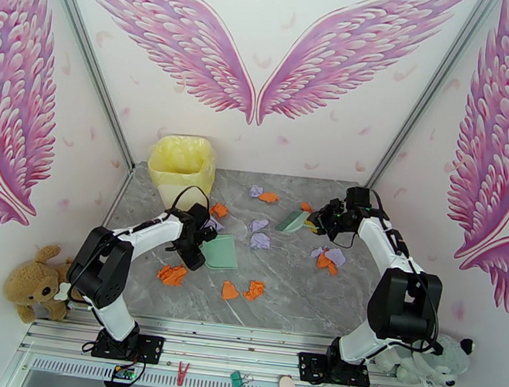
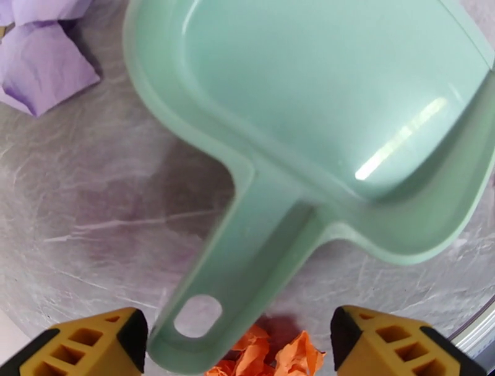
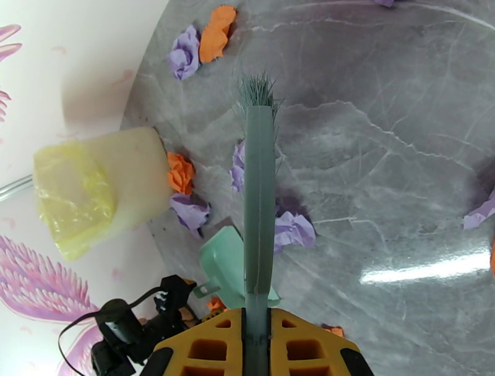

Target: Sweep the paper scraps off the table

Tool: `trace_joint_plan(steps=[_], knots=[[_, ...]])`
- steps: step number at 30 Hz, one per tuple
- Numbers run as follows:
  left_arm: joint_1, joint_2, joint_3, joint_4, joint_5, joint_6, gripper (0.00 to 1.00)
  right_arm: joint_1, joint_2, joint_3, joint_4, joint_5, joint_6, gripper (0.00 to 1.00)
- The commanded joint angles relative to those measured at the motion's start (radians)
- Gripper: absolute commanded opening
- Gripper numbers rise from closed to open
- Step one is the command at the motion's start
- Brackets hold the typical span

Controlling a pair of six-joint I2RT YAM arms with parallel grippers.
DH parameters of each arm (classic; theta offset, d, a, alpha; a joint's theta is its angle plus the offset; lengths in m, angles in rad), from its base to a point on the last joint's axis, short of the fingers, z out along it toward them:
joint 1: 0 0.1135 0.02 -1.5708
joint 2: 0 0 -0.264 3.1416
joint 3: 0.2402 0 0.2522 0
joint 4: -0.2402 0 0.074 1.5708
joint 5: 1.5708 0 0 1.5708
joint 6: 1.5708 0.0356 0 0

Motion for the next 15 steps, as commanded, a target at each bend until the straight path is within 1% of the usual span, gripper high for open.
trace_joint_plan(steps=[1,5,8,15], knots=[[0.006,0.041,0.054,0.013,0.019,0.009,0.82,-0.004,0.017,0.020,-0.012,-0.021,-0.010,0.00],[0.007,0.057,0.057,0.018,0.030,0.006,0.81,-0.004,0.019,0.029,-0.018,-0.019,-0.016,0.00],[0.006,0.064,0.054,0.018,0.036,0.004,0.79,-0.004,0.025,0.026,-0.019,-0.020,-0.016,0.00],[0.007,0.054,0.049,0.011,0.025,0.001,0.66,-0.004,0.042,0.033,-0.012,-0.021,-0.017,0.00]])
